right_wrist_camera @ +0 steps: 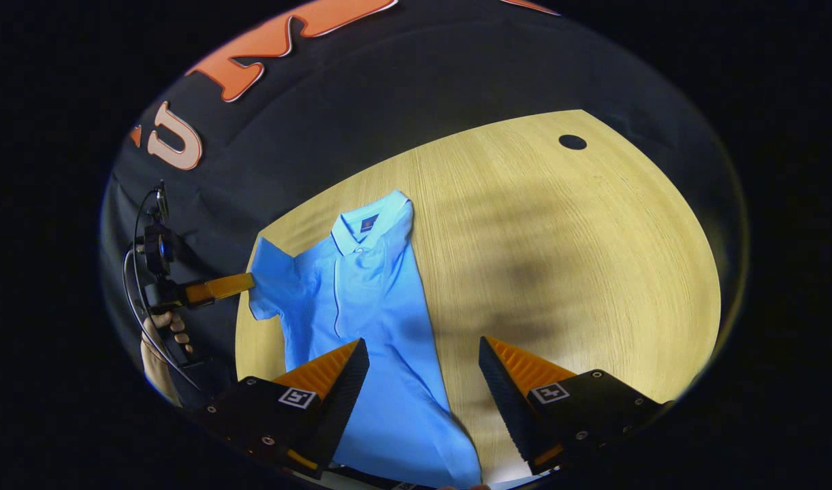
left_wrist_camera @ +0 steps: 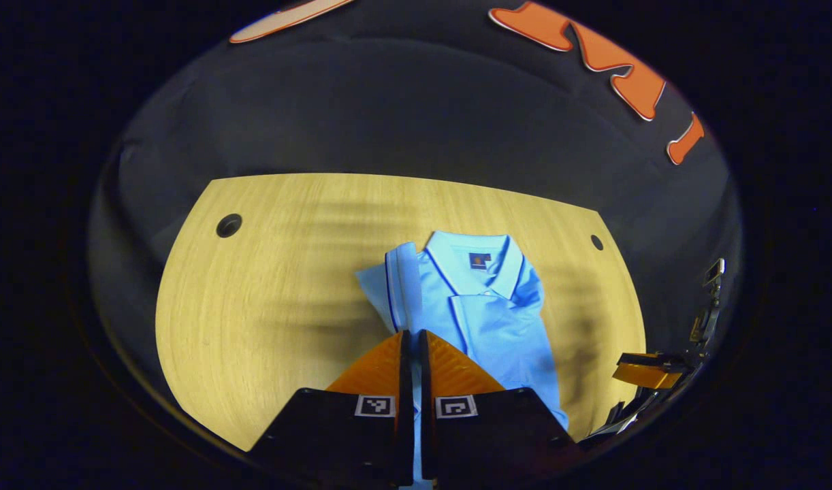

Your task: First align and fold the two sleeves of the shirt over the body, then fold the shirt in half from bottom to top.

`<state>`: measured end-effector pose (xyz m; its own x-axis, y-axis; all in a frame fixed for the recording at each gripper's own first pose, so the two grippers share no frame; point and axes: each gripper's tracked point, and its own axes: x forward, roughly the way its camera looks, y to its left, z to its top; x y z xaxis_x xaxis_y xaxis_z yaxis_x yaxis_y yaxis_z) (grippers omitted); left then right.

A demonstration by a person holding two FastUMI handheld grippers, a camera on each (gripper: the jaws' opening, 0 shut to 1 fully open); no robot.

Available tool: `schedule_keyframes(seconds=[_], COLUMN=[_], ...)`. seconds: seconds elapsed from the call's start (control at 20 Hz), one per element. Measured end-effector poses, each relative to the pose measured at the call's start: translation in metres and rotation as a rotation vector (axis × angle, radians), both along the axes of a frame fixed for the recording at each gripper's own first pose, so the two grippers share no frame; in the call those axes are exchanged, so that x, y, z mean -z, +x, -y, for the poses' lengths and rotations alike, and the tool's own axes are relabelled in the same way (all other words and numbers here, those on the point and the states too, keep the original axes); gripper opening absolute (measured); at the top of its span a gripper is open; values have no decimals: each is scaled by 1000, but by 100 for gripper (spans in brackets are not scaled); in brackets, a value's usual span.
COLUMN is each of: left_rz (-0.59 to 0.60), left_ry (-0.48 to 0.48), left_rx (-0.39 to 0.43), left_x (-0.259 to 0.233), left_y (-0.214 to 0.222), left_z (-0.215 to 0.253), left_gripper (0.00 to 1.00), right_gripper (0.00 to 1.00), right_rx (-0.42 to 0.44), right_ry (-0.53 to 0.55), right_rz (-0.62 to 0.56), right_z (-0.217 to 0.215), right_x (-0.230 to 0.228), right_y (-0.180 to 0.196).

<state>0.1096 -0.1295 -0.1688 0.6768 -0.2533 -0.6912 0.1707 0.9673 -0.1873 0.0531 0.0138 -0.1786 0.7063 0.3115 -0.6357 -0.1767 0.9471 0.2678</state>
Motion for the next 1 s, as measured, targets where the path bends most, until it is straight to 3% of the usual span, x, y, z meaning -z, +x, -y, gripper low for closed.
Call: schedule_keyframes(seconds=[0.55,0.85,1.0], left_rz=[-60,-97,-112], left_ry=[4,6,-31], left_rx=[128,122,120], left_x=[24,44,49], left_y=[-2,-5,-8], left_z=[117,141,151], left_gripper=[8,8,14], right_gripper=[99,98,98], right_rx=[49,60,65], right_ry=[26,28,19], right_rz=[-24,-34,-41], right_z=[47,57,60], right_x=[13,19,22], right_y=[-6,-6,-6])
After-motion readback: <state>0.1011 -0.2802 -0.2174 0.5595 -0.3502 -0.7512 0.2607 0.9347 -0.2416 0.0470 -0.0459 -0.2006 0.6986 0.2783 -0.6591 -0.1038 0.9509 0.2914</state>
